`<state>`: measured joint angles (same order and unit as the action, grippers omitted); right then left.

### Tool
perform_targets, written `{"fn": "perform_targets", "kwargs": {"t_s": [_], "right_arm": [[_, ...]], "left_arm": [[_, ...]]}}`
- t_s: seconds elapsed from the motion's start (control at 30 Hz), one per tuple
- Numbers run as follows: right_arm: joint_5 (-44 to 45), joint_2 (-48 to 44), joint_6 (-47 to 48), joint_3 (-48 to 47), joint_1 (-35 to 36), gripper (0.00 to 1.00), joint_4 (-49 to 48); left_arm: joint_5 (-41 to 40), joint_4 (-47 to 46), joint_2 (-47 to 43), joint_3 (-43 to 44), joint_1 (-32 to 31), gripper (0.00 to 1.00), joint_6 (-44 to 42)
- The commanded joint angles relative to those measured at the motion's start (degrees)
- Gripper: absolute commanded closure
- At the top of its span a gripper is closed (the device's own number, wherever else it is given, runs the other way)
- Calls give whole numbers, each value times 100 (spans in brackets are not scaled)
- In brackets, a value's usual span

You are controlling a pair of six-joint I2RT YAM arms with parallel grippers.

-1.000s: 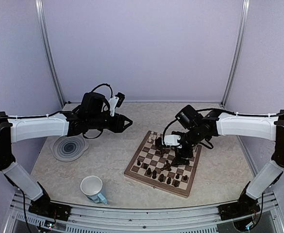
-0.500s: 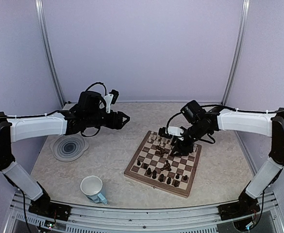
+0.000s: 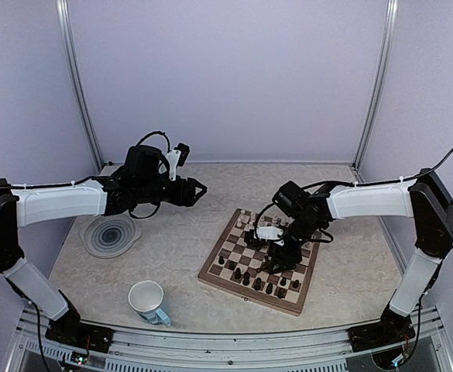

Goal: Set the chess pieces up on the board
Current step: Pick up the chess pile from the chessboard.

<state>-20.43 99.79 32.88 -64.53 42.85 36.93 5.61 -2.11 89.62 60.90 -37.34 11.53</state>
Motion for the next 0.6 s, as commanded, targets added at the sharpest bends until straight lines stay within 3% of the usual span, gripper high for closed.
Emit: {"fn": "perform_targets", "kwargs": {"t_s": [0.0,0.57], "right_arm": [[264,263,-87,-82,148,41,103],[522,160,-149,27,161,88,64]], "left_arm": [[58,-16,-50,70,-4,28,-23],[252,-25,-55,88,-1,29,-62]]}}
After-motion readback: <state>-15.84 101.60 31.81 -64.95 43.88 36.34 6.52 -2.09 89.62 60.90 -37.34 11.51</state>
